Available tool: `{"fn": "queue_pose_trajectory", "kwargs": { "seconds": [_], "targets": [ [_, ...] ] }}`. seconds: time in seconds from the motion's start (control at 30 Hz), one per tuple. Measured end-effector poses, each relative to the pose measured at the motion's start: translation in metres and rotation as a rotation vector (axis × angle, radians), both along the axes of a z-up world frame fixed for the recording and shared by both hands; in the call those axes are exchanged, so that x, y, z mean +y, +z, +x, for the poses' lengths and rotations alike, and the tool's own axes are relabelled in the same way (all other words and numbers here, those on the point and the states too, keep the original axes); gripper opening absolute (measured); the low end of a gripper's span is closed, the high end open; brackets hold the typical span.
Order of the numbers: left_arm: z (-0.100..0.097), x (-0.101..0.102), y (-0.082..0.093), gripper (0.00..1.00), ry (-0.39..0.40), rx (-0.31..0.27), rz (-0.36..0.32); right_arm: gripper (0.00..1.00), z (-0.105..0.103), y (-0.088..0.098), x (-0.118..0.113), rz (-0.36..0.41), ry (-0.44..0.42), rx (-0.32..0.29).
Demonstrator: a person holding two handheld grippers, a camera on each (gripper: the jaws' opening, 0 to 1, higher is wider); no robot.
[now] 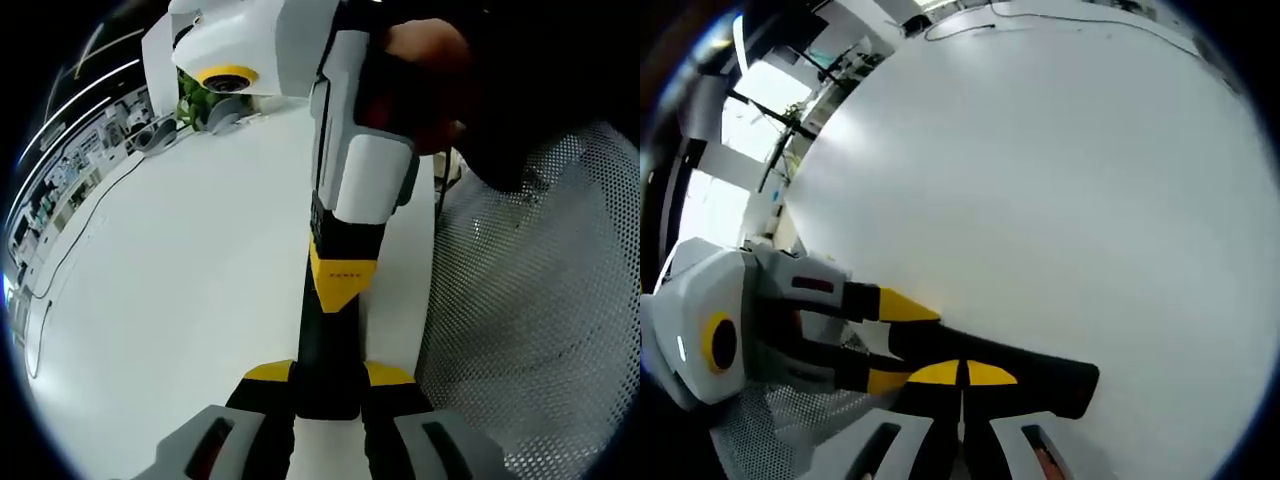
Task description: Press the specified remote control buttons in sequence, fully releasing each button before pressing the next.
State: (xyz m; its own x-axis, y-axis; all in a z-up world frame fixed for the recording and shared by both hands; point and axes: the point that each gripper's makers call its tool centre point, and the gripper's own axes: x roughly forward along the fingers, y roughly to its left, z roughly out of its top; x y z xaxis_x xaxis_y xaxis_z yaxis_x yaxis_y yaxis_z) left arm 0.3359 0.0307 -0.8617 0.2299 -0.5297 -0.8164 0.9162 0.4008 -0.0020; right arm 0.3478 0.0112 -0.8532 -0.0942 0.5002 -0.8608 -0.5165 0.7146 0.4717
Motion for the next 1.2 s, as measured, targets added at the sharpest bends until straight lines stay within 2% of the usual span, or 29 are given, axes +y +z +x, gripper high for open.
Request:
{"fn": "queue_pose_trajectory", "kwargs": {
  "seconds": [0.2, 0.5, 0.8, 0.9, 1.03, 1.2],
  "targets": [
    [0.000, 0.000, 0.000, 0.24, -0.002, -0.001, 0.000, 0.00, 0.000, 0.003, 0.004, 0.000, 0.028, -0.034],
    [0.000, 0.000, 0.000, 0.25, -0.003, 0.000, 0.000, 0.00, 0.000, 0.008, 0.010, 0.068, -0.014, 0.014],
    [0.000, 0.000, 0.000, 0.25, -0.006, 0.002, 0.005, 0.00, -0.003, 0.004, 0.012, 0.058, -0.004, 0.021],
    [0.000, 0.000, 0.000, 0.25, -0.005, 0.001, 0.004, 0.00, -0.008, -0.001, 0.008, 0.021, 0.031, 0.013],
    [0.000, 0.000, 0.000, 0.25, -0.005, 0.001, 0.005, 0.00, -0.008, 0.002, 0.012, 0.018, 0.051, -0.012],
    [0.000, 0.000, 0.000, 0.25, -0.003, 0.002, 0.005, 0.00, -0.006, 0.001, 0.013, 0.029, 0.032, 0.000]
  ]
}}
